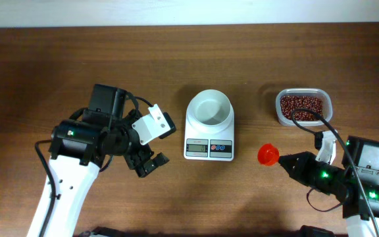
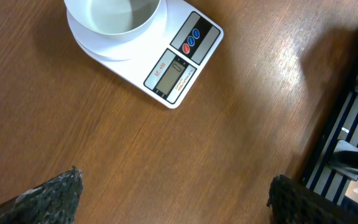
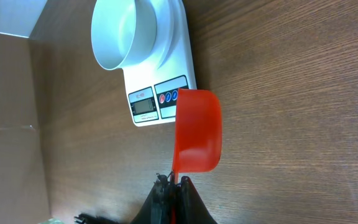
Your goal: Scoop and weigh 50g on scale
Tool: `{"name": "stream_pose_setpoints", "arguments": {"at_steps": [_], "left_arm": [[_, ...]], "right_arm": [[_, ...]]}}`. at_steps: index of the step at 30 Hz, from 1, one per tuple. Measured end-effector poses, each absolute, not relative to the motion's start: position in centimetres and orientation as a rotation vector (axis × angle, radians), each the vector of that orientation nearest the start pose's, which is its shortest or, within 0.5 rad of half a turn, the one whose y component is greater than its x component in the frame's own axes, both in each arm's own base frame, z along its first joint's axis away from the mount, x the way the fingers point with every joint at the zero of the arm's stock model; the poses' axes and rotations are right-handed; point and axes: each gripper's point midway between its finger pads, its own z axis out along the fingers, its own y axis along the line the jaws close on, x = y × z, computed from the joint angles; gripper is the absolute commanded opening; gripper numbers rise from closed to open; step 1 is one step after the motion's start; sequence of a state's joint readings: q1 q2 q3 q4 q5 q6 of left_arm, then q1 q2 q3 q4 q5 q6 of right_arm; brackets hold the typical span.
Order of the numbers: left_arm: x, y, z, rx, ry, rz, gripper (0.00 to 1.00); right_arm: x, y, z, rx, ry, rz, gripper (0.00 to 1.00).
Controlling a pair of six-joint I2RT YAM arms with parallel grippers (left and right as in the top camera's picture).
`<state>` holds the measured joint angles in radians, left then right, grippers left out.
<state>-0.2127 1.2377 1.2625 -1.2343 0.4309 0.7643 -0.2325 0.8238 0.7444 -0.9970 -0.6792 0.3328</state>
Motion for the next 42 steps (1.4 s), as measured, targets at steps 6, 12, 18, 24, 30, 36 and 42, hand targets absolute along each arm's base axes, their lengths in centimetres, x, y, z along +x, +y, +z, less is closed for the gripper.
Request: {"name": "stream_pose_setpoints", "arguments": {"at_steps": [6, 12, 18, 24, 30, 36, 42], "left_arm": [[23.7, -12.5, 21.4, 1.340, 2.287, -0.425, 0.99], [23.8, -12.5, 21.4, 1.340, 2.288, -0.425, 0.99], [23.7, -12.5, 21.4, 1.340, 2.288, -0.425, 0.99], [23.7, -12.5, 21.4, 1.340, 2.288, -0.425, 0.99], [23.7, -12.5, 21.4, 1.340, 2.288, -0.425, 0.99], [23.8, -12.5, 21.4, 1.340, 2.287, -0.425, 0.99], [23.7, -12.5, 21.4, 1.340, 2.287, -0.425, 0.99]], "right_arm": [[20.8, 5.8, 16.2, 0.503, 2.506, 0.895, 0.04], [21.2, 5.0, 15.9, 0.513, 2.505, 0.826, 0.04], [21.7, 4.8, 16.2, 0.497, 2.482, 0.813, 0.04], [22.7, 4.6, 16.9, 0.465, 2.436, 0.799, 0.04], [23.6, 4.4, 17.4, 0.440, 2.399, 0.788, 0.04], [26.2, 3.8, 15.7, 0.393, 2.429, 0.773, 0.04], [27.5, 0.8, 20.6, 0.311, 2.396, 0.500, 0.04]]}}
